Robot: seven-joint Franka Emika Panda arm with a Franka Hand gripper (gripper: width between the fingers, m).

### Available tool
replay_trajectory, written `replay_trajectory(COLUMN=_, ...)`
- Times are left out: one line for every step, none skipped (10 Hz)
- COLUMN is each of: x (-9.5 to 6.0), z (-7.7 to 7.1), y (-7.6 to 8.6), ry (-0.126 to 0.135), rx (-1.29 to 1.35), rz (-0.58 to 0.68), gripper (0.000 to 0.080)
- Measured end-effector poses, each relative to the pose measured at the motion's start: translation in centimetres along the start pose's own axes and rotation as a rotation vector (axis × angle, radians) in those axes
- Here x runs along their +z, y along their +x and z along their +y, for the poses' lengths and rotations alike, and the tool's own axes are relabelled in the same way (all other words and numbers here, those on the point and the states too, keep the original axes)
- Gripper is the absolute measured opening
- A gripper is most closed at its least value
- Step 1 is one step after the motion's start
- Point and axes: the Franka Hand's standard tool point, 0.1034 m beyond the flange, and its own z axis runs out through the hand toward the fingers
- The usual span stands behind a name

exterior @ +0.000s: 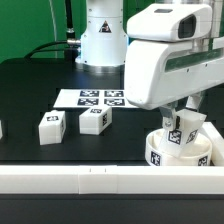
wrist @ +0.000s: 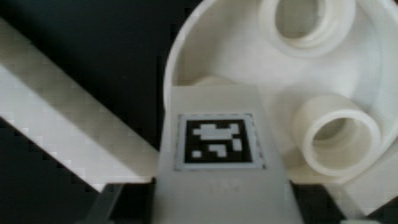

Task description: Assemble stool

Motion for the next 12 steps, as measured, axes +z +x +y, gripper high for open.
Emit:
replay_trajectory(x=0.00, z=0.01, y=-0.01, ry=0.000, rx=0.027, rz=0.000, gripper=0.0340)
replay_trajectory(x=-0.01, z=0.06, y=0.02, ry=-0.001, rx=0.104, rz=0.005, gripper=0.0340)
replay_trajectory(x=0.05, z=0.17, y=0.07, ry=-0.007, rx=0.194, rz=0.038, gripper=0.0340)
replay_trajectory(x=0.09, z=0.22, y=0.22, ry=-0.024, rx=0.299, rz=0.082, gripper=0.0340)
replay_trajectory(x=0.11, z=0.35, y=0.34, ry=-0.035, rx=0.378, rz=0.115, gripper=0.0340)
replay_trajectory(x=0.12, z=0.40, y=0.42, ry=-0.035, rx=0.429, rz=0.136, gripper=0.0340)
replay_trajectory(x=0.14, z=0.27, y=0.49, ry=-0.026, rx=0.503, rz=0.137, gripper=0.0340)
replay_trajectory(x=0.16, z=0.18, y=0.54, ry=-0.018, rx=0.560, rz=0.139, gripper=0.0340)
replay_trajectory(x=0.10, z=0.13, y=0.58, ry=-0.009, rx=0.620, rz=0.141, gripper=0.0340)
replay_trajectory(x=-0.09, z=0.10, y=0.64, ry=0.006, rx=0.711, rz=0.143, gripper=0.0340)
replay_trajectory(x=-0.09, z=0.01, y=0.70, ry=0.013, rx=0.773, rz=0.147, gripper=0.0340)
replay_trajectory(x=0.01, z=-0.11, y=0.69, ry=0.021, rx=0.858, rz=0.156, gripper=0.0340)
